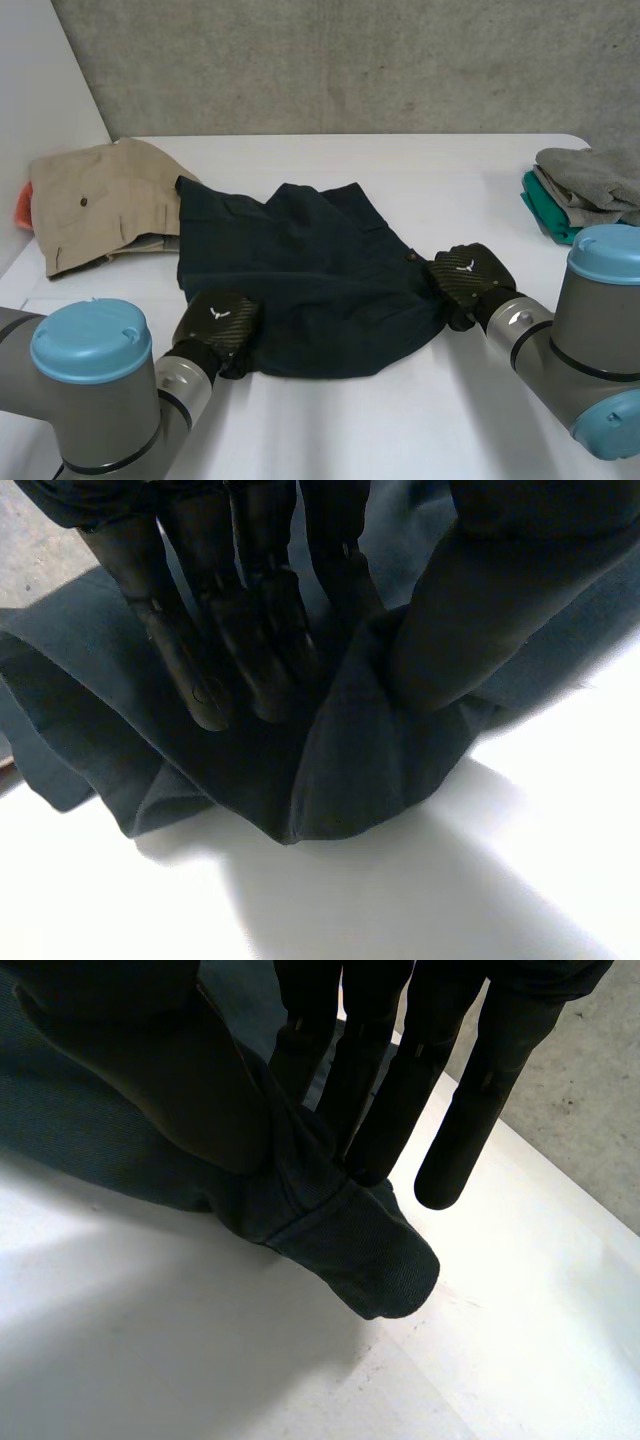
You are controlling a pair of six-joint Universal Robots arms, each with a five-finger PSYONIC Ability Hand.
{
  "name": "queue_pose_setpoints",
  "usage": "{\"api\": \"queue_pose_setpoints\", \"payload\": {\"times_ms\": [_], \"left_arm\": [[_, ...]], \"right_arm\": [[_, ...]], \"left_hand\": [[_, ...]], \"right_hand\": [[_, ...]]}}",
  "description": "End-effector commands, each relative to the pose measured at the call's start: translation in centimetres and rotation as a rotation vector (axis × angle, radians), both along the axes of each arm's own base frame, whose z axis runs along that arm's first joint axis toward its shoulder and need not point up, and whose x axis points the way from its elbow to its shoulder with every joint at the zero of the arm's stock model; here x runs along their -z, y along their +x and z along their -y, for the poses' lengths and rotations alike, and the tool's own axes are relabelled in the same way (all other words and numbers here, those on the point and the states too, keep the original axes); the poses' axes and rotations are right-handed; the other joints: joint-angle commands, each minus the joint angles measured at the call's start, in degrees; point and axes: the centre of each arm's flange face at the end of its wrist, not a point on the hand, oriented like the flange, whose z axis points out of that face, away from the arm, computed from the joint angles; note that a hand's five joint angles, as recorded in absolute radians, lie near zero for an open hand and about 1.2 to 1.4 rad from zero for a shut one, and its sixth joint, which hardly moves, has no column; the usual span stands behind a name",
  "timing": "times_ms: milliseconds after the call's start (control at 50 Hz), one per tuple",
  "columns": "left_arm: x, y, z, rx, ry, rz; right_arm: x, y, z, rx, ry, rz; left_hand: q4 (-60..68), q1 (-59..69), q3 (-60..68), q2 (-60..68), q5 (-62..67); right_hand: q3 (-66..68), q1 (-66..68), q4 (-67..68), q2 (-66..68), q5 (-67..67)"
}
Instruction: Fold the laundry.
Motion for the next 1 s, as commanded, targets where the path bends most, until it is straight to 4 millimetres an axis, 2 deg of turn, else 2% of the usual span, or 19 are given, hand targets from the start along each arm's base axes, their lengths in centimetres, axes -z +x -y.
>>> {"api": "queue_pose_setpoints", "payload": {"times_ms": [20,120,140,220,240,300,320,400,480,640,720,780,840,880,920,940,960,980,1000], "left_arm": [[-1.5,-0.2,-0.2,0.019,-0.061,-0.007],[-5.8,0.3,-1.3,0.029,-0.141,-0.053],[-7.4,0.6,-1.8,0.031,-0.159,-0.069],[-11.8,1.4,-3.7,0.048,-0.204,-0.108],[-12.7,1.5,-4.1,0.057,-0.216,-0.118],[-16.4,1.9,-5.3,0.098,-0.272,-0.167],[-17.5,2.0,-5.6,0.110,-0.294,-0.183],[-20.7,2.2,-6.2,0.136,-0.370,-0.231],[-21.2,1.9,-5.5,0.133,-0.377,-0.234],[-14.7,-0.7,-1.7,0.135,-0.185,-0.106],[-11.1,-2.9,1.7,0.144,-0.147,-0.049],[-10.1,-4.7,4.7,0.152,-0.217,-0.033],[-11.6,-6.6,7.7,0.163,-0.385,-0.029],[-15.0,-7.6,9.9,0.146,-0.587,-0.043],[-17.8,-8.1,11.1,0.127,-0.738,-0.071],[-21.7,-8.4,11.9,0.087,-0.922,-0.132],[-23.6,-8.3,12.1,0.067,-1.006,-0.173],[-24.5,-8.3,12.2,0.056,-1.051,-0.199],[-27.0,-8.0,12.1,0.026,-1.155,-0.263]], "right_arm": [[-1.4,-0.2,-0.7,-0.011,0.008,-0.020],[-4.1,-1.0,-1.4,-0.027,-0.026,-0.084],[-5.9,-1.4,-2.0,-0.039,-0.063,-0.121],[-10.1,-2.1,-3.7,-0.065,-0.161,-0.182],[-12.5,-2.4,-4.5,-0.068,-0.221,-0.193],[-16.4,-2.9,-5.9,-0.059,-0.319,-0.183],[-18.5,-3.2,-6.7,-0.045,-0.370,-0.168],[-22.1,-3.9,-8.3,-0.022,-0.444,-0.148],[-21.2,-4.1,-7.8,-0.022,-0.386,-0.169],[-14.9,-2.9,-4.5,-0.055,-0.156,-0.251],[-11.6,-2.3,-2.4,-0.060,-0.057,-0.283],[-9.9,-1.6,0.4,-0.018,-0.066,-0.303],[-10.5,-0.9,4.1,0.067,-0.204,-0.281],[-11.8,-0.5,5.5,0.098,-0.290,-0.251],[-15.1,0.1,7.6,0.152,-0.488,-0.173],[-16.5,0.4,8.1,0.168,-0.563,-0.140],[-19.6,0.9,9.1,0.199,-0.732,-0.054],[-20.7,1.1,9.3,0.209,-0.794,-0.021],[-22.2,1.3,9.5,0.224,-0.885,0.029]], "left_hand": [[13.03,14.72,13.46,13.18,14.51],[13.03,14.72,13.46,13.18,14.51],[13.03,14.72,13.46,13.18,14.51],[13.03,14.72,13.46,13.18,14.51],[13.03,14.72,13.46,13.18,14.51],[13.03,14.72,13.46,13.18,14.51],[13.03,14.72,13.46,13.18,14.51],[13.03,14.72,13.46,13.18,14.51],[13.03,14.72,13.46,13.18,14.51],[13.03,14.72,13.46,13.18,14.51],[13.03,14.72,13.46,13.18,14.51],[13.03,14.72,13.46,13.18,14.51],[13.03,14.72,13.46,13.18,14.51],[13.03,14.72,13.46,13.18,14.51],[13.03,14.72,13.46,13.18,14.51],[13.03,14.72,13.46,13.18,14.51],[13.03,14.72,13.46,13.18,14.51],[13.03,14.72,13.46,13.18,14.51],[13.03,14.72,13.46,13.18,14.51]], "right_hand": [[11.92,16.49,11.46,13.09,12.96],[11.92,16.49,11.46,13.09,12.96],[11.92,16.49,11.46,13.09,12.96],[11.92,16.49,11.46,13.09,12.96],[11.92,16.49,11.46,13.09,12.96],[11.92,16.49,11.46,13.09,12.96],[11.92,16.49,11.46,13.09,12.96],[11.92,16.49,11.46,13.09,12.96],[11.92,16.49,11.46,13.09,12.96],[11.92,16.49,11.46,13.09,12.96],[11.92,16.49,11.46,13.09,12.96],[11.92,16.49,11.46,13.09,12.96],[11.92,16.49,11.46,13.09,12.96],[11.92,16.49,11.46,13.09,12.96],[11.92,16.49,11.46,13.09,12.96],[11.92,16.49,11.46,13.09,12.96],[11.92,16.49,11.46,13.09,12.96],[11.92,16.49,11.46,13.09,12.96],[11.92,16.49,11.46,13.09,12.96]]}}
